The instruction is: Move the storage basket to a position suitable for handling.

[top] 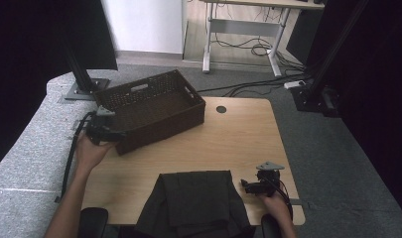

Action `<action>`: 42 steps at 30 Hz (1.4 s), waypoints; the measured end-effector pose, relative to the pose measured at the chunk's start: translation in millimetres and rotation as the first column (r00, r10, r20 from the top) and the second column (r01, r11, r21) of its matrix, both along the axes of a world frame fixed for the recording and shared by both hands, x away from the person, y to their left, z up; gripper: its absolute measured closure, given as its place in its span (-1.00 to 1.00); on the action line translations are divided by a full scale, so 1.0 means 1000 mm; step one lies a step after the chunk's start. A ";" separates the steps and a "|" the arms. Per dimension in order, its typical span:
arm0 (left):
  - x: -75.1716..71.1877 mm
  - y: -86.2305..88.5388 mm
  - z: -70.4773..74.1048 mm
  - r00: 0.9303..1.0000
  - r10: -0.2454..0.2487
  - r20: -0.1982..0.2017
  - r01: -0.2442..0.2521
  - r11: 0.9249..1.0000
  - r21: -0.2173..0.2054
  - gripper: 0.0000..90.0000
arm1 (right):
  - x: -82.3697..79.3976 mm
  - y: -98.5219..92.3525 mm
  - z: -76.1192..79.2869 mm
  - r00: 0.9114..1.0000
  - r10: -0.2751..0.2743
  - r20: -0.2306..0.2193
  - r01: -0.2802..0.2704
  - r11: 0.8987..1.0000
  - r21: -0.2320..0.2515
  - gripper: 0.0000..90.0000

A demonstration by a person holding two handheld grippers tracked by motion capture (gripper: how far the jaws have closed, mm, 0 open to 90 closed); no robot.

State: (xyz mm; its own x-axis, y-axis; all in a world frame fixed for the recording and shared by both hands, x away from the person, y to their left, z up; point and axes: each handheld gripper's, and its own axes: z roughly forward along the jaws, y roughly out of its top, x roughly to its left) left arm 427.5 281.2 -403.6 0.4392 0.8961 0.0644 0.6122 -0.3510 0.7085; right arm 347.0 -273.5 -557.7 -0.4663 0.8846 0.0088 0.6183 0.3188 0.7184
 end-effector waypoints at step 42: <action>0.033 0.022 -0.035 0.978 0.189 -0.087 -0.190 0.982 -0.010 0.43 | -0.001 0.000 0.000 1.000 0.008 0.001 -0.008 1.000 -0.001 -1.00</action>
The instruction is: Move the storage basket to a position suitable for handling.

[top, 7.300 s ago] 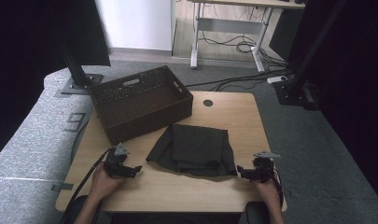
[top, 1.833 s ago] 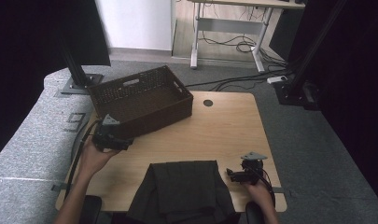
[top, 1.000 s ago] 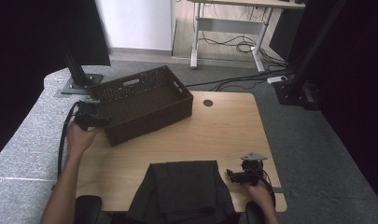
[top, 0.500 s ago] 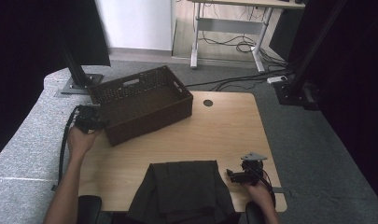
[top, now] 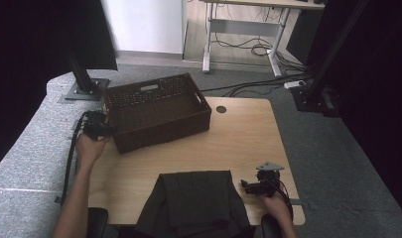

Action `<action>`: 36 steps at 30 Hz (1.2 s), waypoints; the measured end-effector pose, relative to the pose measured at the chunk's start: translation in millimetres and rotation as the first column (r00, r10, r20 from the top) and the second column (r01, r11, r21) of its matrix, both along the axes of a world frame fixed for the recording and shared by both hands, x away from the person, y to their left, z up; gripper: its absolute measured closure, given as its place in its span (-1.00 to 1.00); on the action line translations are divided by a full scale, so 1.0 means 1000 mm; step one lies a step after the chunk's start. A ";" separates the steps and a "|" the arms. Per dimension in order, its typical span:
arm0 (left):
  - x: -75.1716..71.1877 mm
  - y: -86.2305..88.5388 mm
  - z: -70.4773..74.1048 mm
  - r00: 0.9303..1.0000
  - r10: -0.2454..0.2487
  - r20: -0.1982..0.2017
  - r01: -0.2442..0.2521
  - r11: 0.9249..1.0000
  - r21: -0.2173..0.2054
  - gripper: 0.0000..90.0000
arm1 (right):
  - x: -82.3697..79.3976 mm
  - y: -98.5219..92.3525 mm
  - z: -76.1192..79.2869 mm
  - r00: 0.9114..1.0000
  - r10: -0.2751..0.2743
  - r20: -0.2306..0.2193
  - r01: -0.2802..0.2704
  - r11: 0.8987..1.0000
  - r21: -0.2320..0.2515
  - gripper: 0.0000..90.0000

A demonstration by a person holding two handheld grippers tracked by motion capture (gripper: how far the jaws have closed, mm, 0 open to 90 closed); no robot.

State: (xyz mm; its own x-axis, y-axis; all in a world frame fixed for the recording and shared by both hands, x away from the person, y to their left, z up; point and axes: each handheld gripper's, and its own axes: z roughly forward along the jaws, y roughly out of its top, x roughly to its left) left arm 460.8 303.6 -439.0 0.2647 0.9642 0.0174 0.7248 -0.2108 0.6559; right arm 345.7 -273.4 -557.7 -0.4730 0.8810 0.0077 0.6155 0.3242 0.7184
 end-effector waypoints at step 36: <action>-0.013 -0.064 -0.006 0.974 -0.221 0.044 0.223 0.973 -0.057 0.51 | 0.000 0.000 0.000 1.000 -0.001 -0.004 0.001 1.000 0.000 -1.00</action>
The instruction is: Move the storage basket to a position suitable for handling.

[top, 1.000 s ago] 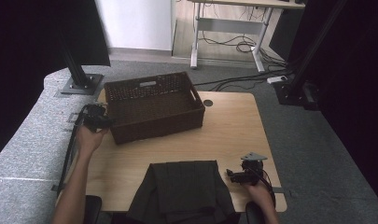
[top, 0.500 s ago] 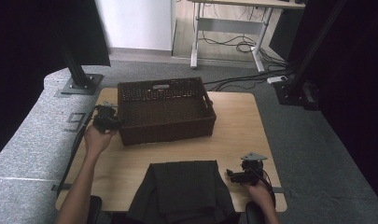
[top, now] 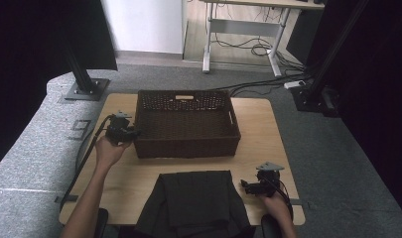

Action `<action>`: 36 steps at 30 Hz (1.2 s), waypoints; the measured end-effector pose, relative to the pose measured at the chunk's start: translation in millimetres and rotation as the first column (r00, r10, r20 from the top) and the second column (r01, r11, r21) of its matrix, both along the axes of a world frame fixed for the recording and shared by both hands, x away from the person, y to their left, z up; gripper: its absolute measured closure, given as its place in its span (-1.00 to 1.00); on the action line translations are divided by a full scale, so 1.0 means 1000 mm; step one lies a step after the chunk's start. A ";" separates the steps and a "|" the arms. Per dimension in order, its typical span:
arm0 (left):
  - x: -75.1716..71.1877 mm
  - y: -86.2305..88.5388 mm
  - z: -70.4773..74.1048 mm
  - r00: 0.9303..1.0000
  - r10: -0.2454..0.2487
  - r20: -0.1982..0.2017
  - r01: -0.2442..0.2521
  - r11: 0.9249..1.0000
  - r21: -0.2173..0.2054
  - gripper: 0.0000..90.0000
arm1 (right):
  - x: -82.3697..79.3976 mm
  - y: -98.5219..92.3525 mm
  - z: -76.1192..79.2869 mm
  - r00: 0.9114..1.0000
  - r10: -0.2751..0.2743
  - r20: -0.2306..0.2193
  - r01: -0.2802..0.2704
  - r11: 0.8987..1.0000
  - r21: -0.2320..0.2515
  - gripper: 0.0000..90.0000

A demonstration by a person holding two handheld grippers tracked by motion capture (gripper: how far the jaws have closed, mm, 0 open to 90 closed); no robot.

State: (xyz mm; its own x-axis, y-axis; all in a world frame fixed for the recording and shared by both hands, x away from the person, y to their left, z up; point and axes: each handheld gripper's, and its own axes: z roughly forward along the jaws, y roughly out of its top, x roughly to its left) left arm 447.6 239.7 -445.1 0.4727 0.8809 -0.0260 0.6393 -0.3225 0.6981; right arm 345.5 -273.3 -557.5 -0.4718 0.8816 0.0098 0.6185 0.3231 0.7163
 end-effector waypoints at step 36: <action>-0.038 -0.016 0.000 0.996 -0.088 0.006 0.088 0.996 0.007 0.42 | -0.001 0.000 0.000 1.000 0.002 0.001 -0.002 1.000 0.000 -1.00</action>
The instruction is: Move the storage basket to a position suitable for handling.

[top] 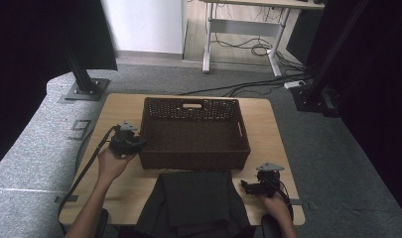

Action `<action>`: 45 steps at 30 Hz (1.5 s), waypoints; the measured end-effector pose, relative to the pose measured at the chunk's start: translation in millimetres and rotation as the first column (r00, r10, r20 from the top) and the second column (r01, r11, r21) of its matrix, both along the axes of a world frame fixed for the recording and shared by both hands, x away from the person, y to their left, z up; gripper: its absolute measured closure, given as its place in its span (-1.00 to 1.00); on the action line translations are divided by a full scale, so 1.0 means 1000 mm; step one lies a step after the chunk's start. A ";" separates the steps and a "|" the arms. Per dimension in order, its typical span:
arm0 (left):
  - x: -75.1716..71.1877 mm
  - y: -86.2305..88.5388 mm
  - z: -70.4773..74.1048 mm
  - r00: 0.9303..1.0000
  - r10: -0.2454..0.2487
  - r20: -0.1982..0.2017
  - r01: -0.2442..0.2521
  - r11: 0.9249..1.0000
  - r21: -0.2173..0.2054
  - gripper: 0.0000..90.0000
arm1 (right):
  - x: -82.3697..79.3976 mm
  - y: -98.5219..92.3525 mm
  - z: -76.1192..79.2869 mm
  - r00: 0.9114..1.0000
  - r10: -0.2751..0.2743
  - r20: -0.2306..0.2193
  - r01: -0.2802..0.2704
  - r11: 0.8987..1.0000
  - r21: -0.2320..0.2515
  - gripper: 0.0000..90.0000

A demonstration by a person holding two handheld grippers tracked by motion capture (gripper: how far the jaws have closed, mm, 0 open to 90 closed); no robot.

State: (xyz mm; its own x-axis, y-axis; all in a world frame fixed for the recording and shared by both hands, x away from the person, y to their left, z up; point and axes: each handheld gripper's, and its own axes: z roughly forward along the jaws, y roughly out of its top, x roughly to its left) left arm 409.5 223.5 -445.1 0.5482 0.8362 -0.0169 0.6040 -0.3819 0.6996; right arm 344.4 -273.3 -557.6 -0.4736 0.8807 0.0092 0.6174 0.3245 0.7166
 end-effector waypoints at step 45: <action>-0.051 0.011 -0.099 0.989 -0.147 -0.034 0.149 0.984 0.098 -1.00 | -0.001 0.000 0.000 1.000 0.007 -0.001 -0.007 1.000 0.000 -1.00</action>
